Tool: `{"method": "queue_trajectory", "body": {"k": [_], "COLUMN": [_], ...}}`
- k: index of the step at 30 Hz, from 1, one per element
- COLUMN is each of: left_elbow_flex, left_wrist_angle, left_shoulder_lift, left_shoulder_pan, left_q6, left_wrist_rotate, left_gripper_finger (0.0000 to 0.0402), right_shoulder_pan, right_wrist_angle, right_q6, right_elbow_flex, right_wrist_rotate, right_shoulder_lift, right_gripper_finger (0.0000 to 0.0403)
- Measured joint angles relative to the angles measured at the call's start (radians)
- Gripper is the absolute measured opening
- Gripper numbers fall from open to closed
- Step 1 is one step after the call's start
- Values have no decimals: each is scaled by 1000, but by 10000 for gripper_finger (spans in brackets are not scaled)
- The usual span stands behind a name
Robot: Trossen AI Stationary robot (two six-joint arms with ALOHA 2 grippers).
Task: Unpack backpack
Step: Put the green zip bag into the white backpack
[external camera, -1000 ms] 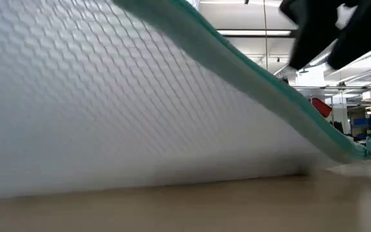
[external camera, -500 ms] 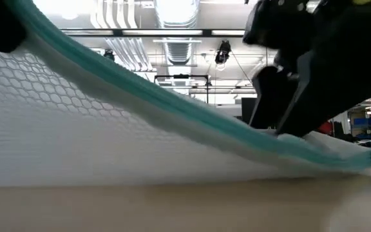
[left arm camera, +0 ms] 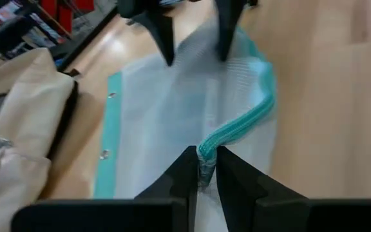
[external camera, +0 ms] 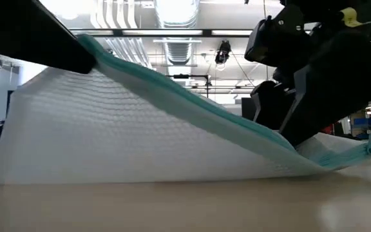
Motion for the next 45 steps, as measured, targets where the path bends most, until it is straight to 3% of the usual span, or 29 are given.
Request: {"method": "queue_trajectory", "body": {"k": [10, 13, 18, 21, 32, 38, 45], "left_elbow_flex": [-2, -1, -30, -88, -316, -452, -586], "left_wrist_angle": [-285, -348, -380, -378, -377, -376, -372], "left_shoulder_lift": [-108, -162, -253, -298, -428, -515, -600], "left_shoulder_pan": [25, 22, 15, 24, 37, 63, 118], "left_q6": [-13, -13, -14, -75, -331, -432, -490], "left_wrist_rotate": [-52, -52, -103, -130, -70, -69, -57], "left_gripper_finger": [48, 57, 79, 89, 87, 81, 80], "right_shoulder_pan": [1, 1, 4, 0, -18, -121, -330], "right_wrist_angle": [-70, -76, -99, -106, -178, -168, -162], "right_q6": [-48, -47, -44, -60, -220, -303, -434], "right_elbow_flex": [-4, -4, -3, -1, 92, 154, 269], "right_wrist_rotate": [-46, -54, -60, -58, 132, 209, 245], "right_shoulder_lift": [-40, -34, -37, -48, -254, -325, -327], "right_gripper_finger": [360, 338, 265, 264, 264, 264, 264]}}
